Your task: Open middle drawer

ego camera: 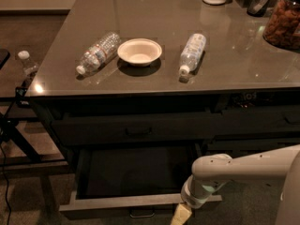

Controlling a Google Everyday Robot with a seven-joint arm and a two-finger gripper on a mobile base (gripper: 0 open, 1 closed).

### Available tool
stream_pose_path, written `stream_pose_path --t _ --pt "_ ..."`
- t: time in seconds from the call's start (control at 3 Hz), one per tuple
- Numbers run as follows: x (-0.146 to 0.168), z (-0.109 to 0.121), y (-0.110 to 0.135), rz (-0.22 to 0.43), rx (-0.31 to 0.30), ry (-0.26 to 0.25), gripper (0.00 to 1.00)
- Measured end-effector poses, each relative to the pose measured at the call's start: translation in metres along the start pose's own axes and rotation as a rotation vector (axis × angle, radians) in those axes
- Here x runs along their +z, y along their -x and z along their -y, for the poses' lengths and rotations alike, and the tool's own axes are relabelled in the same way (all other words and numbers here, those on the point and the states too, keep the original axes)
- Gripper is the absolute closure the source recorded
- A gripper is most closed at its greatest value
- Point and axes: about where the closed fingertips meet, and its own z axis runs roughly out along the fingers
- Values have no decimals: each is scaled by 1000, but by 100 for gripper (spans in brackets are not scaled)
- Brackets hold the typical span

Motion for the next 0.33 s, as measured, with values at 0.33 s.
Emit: stream_pose_path --t 0.33 --pt "0 0 -2 0 0 1 0"
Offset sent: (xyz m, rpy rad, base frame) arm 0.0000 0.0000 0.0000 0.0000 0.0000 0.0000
